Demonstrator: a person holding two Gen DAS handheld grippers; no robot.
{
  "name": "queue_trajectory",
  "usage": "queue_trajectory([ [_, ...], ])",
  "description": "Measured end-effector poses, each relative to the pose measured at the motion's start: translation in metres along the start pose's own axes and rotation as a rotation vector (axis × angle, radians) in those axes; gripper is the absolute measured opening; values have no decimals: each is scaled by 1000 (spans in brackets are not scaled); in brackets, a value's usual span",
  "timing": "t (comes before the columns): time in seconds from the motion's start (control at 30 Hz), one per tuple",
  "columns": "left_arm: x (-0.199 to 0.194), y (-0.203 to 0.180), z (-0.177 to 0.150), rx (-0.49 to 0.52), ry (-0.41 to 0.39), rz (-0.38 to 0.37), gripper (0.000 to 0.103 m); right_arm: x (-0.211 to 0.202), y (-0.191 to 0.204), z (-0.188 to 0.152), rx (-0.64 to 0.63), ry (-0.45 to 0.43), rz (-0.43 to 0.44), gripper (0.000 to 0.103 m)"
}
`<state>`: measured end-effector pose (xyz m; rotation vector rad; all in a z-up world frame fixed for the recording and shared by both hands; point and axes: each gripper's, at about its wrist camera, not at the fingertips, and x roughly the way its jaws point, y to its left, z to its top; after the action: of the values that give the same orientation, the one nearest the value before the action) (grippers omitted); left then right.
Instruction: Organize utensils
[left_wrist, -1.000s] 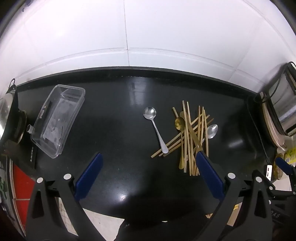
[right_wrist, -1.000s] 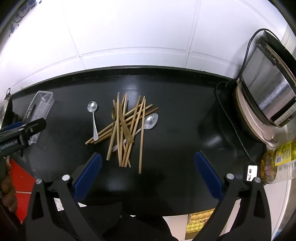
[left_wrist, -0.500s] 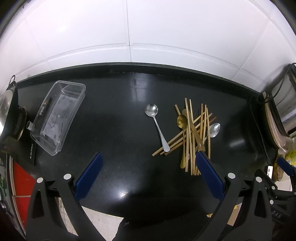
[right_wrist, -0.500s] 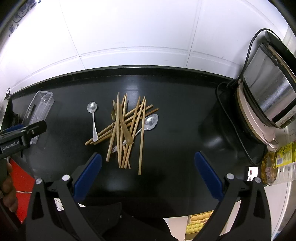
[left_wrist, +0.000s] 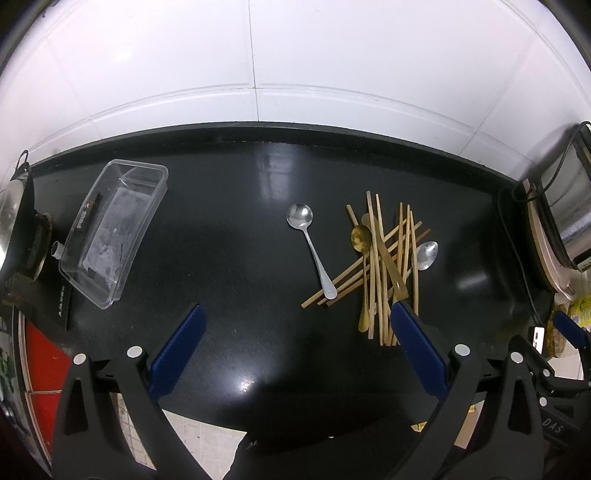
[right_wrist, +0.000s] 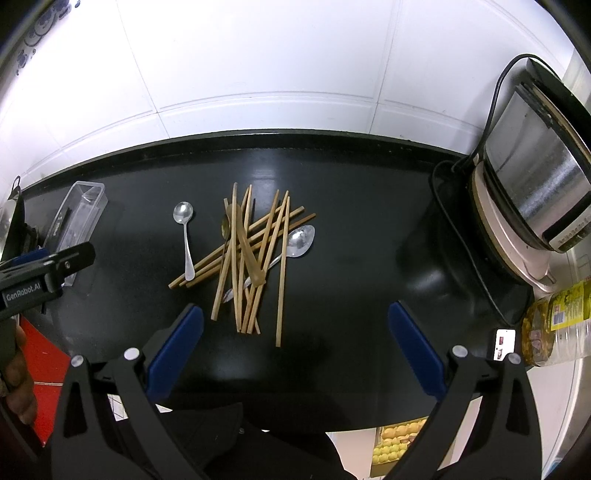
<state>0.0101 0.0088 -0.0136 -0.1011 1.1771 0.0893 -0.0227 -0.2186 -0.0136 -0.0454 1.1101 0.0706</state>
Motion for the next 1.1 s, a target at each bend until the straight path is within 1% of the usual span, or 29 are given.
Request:
queue_trajectory([
  [0.87,5,-5,-9,3,15,-1,97,3,1,-1,1,1,-2,97],
  [1.03,19,-2,-4,-9,47,1,97,4,1,-1,1,3,1,97],
  [1.1,30,-2,-1,-9,62,16,97,9,0,0,4,3,18,97],
])
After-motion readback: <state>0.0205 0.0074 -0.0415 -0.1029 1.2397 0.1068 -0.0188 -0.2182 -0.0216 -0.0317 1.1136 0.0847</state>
